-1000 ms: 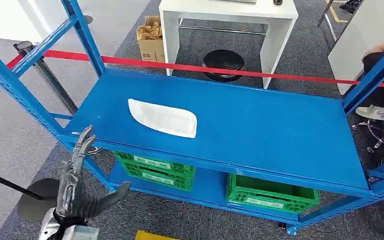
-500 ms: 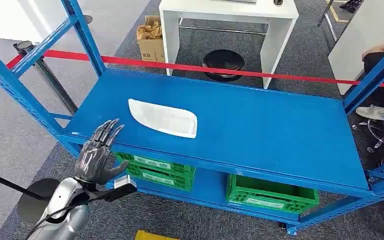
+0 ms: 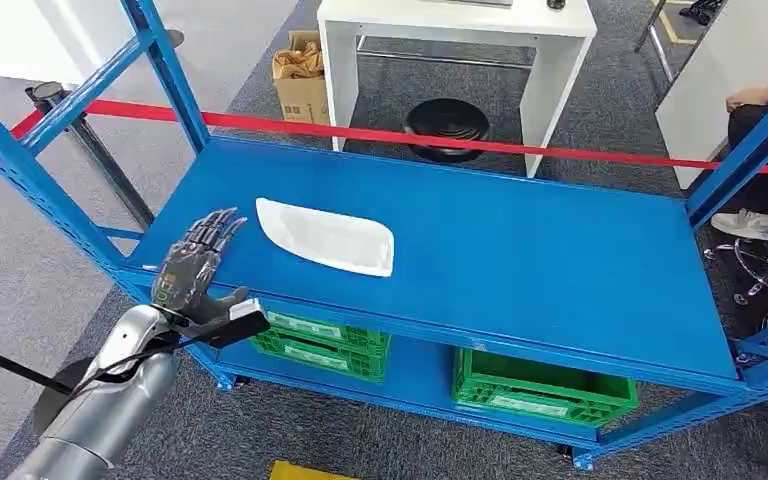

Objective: Take the parts from the cabinet and place them on the table.

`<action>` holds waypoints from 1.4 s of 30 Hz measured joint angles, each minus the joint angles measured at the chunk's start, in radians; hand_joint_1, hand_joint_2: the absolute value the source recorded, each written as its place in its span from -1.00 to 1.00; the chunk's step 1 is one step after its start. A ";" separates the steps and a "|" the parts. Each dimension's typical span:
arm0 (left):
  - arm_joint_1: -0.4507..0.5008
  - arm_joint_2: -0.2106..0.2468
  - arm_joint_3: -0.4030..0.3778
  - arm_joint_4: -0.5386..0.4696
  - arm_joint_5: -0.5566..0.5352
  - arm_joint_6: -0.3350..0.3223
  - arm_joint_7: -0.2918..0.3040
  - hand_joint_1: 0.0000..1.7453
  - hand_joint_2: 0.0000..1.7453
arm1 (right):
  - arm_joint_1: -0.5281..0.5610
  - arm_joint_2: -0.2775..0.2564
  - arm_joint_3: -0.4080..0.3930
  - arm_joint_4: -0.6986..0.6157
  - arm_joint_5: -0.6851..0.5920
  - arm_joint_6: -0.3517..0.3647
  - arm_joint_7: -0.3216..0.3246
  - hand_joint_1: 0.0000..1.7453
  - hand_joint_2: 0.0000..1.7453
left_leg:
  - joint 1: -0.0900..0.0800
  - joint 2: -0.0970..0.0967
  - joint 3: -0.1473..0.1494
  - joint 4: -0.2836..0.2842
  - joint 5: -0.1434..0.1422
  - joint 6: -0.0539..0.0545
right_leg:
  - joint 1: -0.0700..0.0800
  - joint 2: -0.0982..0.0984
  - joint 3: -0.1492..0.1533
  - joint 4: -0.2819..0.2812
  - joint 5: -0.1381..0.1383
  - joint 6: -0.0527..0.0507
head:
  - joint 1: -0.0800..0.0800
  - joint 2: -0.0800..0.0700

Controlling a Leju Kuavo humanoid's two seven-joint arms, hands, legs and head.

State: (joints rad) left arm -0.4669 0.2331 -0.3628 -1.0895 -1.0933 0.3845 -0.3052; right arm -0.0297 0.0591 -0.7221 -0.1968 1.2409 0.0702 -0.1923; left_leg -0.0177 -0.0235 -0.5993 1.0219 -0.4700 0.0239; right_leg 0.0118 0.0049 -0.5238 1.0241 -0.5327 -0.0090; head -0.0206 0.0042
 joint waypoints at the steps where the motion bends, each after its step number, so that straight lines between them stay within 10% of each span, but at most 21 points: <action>1: -0.002 0.000 -0.002 0.005 0.000 0.000 0.000 -1.00 1.00 | 0.000 0.000 0.000 0.000 0.000 0.000 0.000 -1.00 -1.00 | 0.000 0.000 0.000 0.000 0.000 0.000 | 0.000 0.000 0.000 0.000 0.000 0.000 | 0.000 0.000; 20: -0.146 -0.013 -0.067 0.194 0.107 0.065 -0.033 -1.00 1.00 | 0.006 0.000 0.000 0.000 0.026 -0.015 -0.013 -1.00 -1.00 | 0.000 0.000 0.000 0.000 0.000 0.000 | 0.000 0.000 0.000 0.000 0.000 0.000 | 0.000 0.000; 42: -0.288 -0.139 -0.105 0.463 0.123 0.084 -0.049 -1.00 1.00 | 0.003 0.005 0.002 0.000 0.036 -0.015 -0.010 -1.00 -1.00 | 0.000 0.000 0.000 0.000 0.000 0.000 | 0.000 0.000 0.001 0.000 0.000 0.000 | 0.000 0.000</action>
State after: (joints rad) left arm -0.7546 0.0943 -0.4673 -0.6264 -0.9704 0.4688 -0.3540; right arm -0.0266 0.0641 -0.7206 -0.1965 1.2768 0.0553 -0.2022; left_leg -0.0178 -0.0233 -0.5992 1.0222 -0.4700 0.0239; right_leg 0.0116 0.0053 -0.5226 1.0241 -0.5323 -0.0088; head -0.0209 0.0042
